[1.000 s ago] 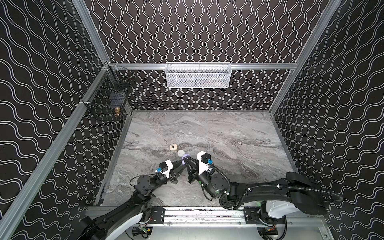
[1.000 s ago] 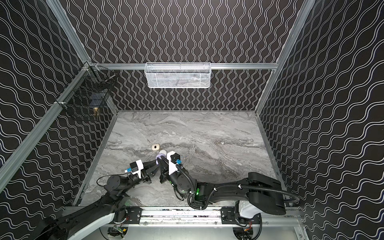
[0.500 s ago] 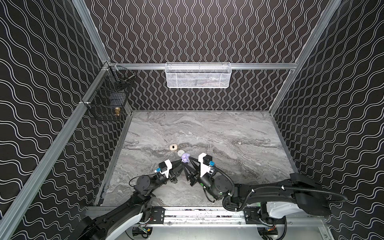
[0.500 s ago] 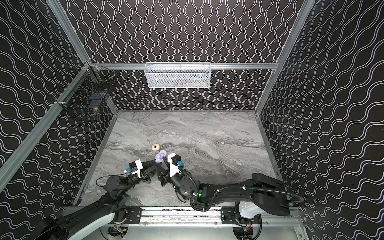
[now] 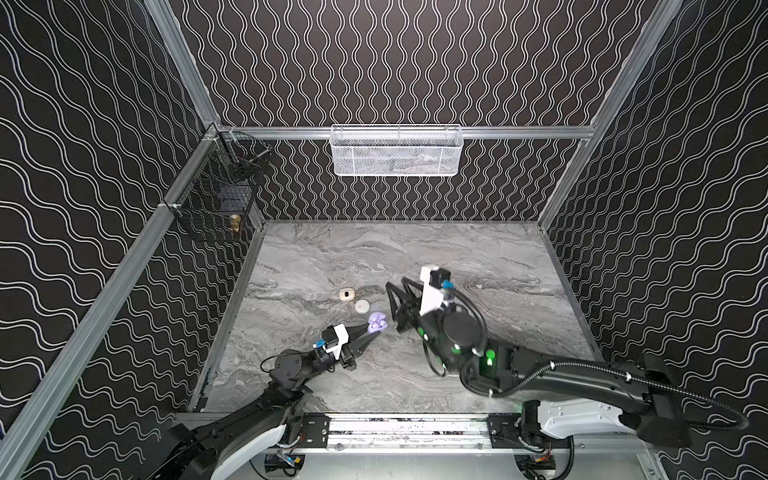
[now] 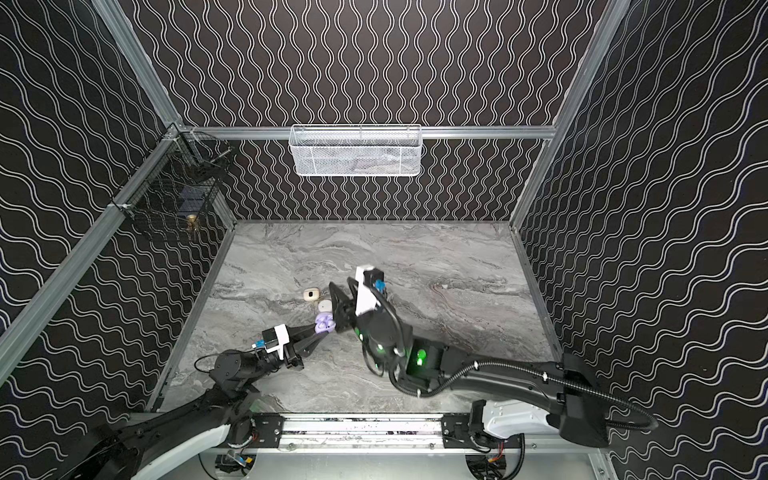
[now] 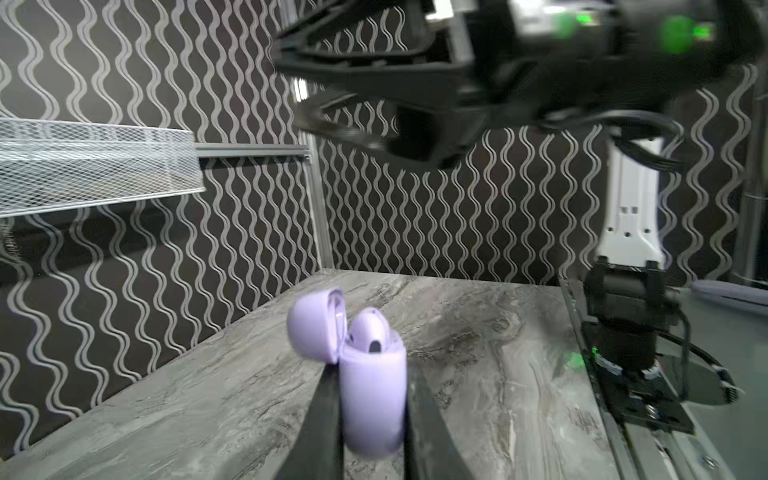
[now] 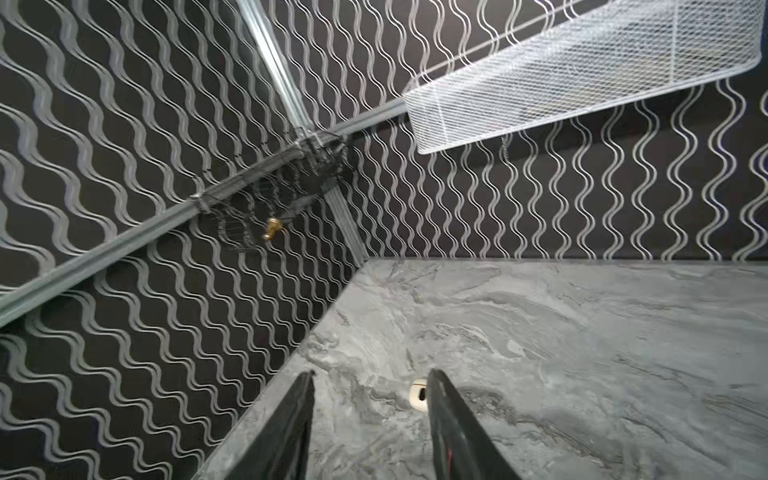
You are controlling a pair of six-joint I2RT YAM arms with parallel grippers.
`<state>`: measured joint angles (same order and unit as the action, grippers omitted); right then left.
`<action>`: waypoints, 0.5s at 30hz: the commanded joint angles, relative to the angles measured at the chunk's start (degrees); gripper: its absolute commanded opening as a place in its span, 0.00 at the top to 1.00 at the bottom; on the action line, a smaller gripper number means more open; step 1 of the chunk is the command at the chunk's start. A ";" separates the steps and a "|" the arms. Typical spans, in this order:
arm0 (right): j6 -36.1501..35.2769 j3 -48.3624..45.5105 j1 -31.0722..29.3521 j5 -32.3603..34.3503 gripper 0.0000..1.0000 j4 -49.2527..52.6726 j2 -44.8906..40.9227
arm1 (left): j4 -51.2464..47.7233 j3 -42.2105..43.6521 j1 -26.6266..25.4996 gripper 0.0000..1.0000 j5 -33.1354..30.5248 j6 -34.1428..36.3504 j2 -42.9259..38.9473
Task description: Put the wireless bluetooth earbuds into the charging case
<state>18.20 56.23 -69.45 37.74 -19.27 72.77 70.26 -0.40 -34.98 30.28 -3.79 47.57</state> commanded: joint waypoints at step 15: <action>4.83 8.71 6.03 -33.95 0.64 30.86 9.96 | 3.01 -1.99 -1.54 1.00 4.61 2.05 5.77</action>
<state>22.11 66.52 -62.30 9.82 7.27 84.01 71.61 -2.20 -36.67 38.11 -2.63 54.30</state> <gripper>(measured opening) 0.358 0.187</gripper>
